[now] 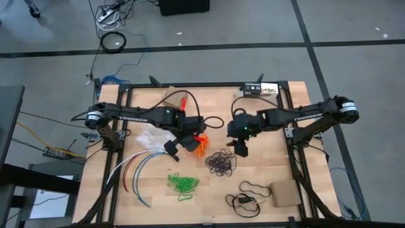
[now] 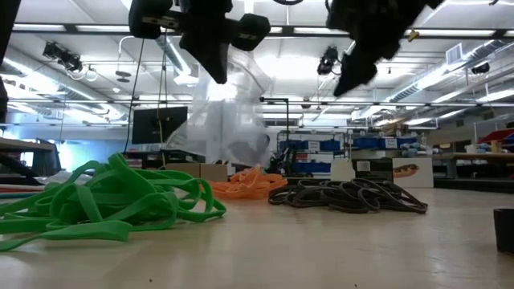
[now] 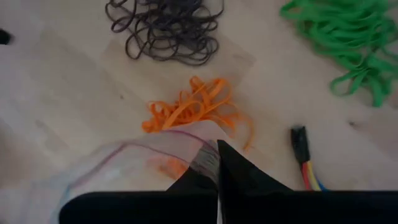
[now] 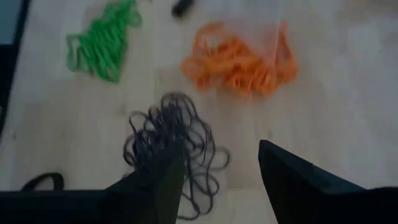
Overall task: Sort rubber bands
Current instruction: Put the purple rubber band into the transparent zip bag
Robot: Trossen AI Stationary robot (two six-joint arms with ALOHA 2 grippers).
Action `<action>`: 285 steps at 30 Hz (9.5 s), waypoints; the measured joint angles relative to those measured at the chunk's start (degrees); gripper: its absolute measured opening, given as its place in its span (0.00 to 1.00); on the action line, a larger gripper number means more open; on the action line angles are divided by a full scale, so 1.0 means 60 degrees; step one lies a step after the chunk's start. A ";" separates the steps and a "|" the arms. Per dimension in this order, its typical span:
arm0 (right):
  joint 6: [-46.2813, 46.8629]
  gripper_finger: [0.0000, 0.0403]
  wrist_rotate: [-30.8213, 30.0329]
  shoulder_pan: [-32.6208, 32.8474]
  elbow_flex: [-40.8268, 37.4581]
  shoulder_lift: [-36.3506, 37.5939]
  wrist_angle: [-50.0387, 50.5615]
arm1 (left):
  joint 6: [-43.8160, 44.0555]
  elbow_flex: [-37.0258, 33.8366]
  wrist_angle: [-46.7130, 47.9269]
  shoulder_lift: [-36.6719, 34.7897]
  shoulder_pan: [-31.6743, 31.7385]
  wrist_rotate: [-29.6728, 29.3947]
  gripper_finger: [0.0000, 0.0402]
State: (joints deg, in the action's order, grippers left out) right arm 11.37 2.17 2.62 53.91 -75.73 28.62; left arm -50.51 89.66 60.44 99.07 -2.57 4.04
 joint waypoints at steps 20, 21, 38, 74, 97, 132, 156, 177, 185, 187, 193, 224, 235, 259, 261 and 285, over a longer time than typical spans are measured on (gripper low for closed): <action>0.0327 0.44 -0.0914 0.0880 -0.4327 -0.0010 -0.5688 | -0.0301 0.0006 -0.0787 0.0000 -0.0795 0.2660 0.00; 0.0325 0.44 -0.0916 0.0822 -0.4346 -0.0010 -0.5724 | -0.0300 0.0006 -0.0882 0.0001 -0.0830 0.2789 0.00; -0.0046 0.38 -0.0559 0.0184 -0.3938 -0.2583 -0.6824 | -0.0247 0.0028 -0.1086 0.0632 -0.1104 0.3523 0.00; -0.2046 0.00 -0.2602 0.0387 -0.1674 0.1152 -0.6588 | -0.0288 0.0019 -0.1303 0.1110 -0.1075 0.3272 0.00; -0.0591 0.00 -0.3105 -0.0475 -0.0494 0.2125 -0.2359 | -0.0191 0.0020 -0.1048 0.1086 -0.1082 0.3190 0.00; 0.0697 0.00 -0.2568 -0.0618 0.0307 0.2897 0.1193 | -0.0224 0.0582 -0.1071 0.1078 -0.1093 0.2975 0.00; 0.0588 0.00 -0.1671 0.0010 0.0710 0.2378 -0.1024 | -0.0044 0.0658 -0.0963 0.1078 -0.1100 0.2851 0.00; 0.0326 0.00 -0.0997 0.0670 0.0696 0.2307 -0.3813 | -0.0734 0.1319 -0.2688 0.1089 -0.1217 0.0649 0.00; 0.0325 0.00 -0.1004 0.0881 0.0696 0.2307 -0.3778 | -0.0828 0.1796 -0.2808 0.1082 -0.1217 0.0339 0.00; 0.0329 0.00 -0.0997 0.0937 0.0696 0.2307 -0.3554 | -0.0828 0.1842 -0.2816 0.1082 -0.1217 0.0334 0.00; 0.0171 0.07 -0.0719 0.1064 0.0696 0.1968 -0.2457 | -0.0825 0.1853 -0.2769 0.1086 -0.1252 0.0339 0.00; 0.2051 0.47 -0.1824 0.0005 -0.5152 0.2176 -0.3008 | -0.0421 0.1849 -0.1933 0.1086 -0.1279 0.1438 0.00; 0.1882 0.41 -0.1647 0.0105 -0.6675 0.1160 -0.5402 | -0.0390 0.1842 -0.2035 0.1086 -0.1279 0.1497 0.00; -0.2332 0.00 -0.2217 0.0788 -0.0842 0.1191 -0.5028 | -0.0227 0.1842 -0.1955 0.1086 -0.1279 0.1623 0.00; -0.2408 0.00 -0.1881 0.0954 -0.0564 0.1188 -0.5394 | -0.0227 0.1842 -0.1976 0.1086 -0.1279 0.1623 0.00; -0.2509 0.00 -0.1755 0.2057 0.0321 0.0625 -0.6852 | -0.0713 0.1838 -0.2726 0.1399 -0.1279 0.0622 0.00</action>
State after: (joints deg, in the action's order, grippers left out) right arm -3.68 -8.37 14.96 55.84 -71.98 -12.49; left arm -54.79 100.68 44.08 107.46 -10.24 7.77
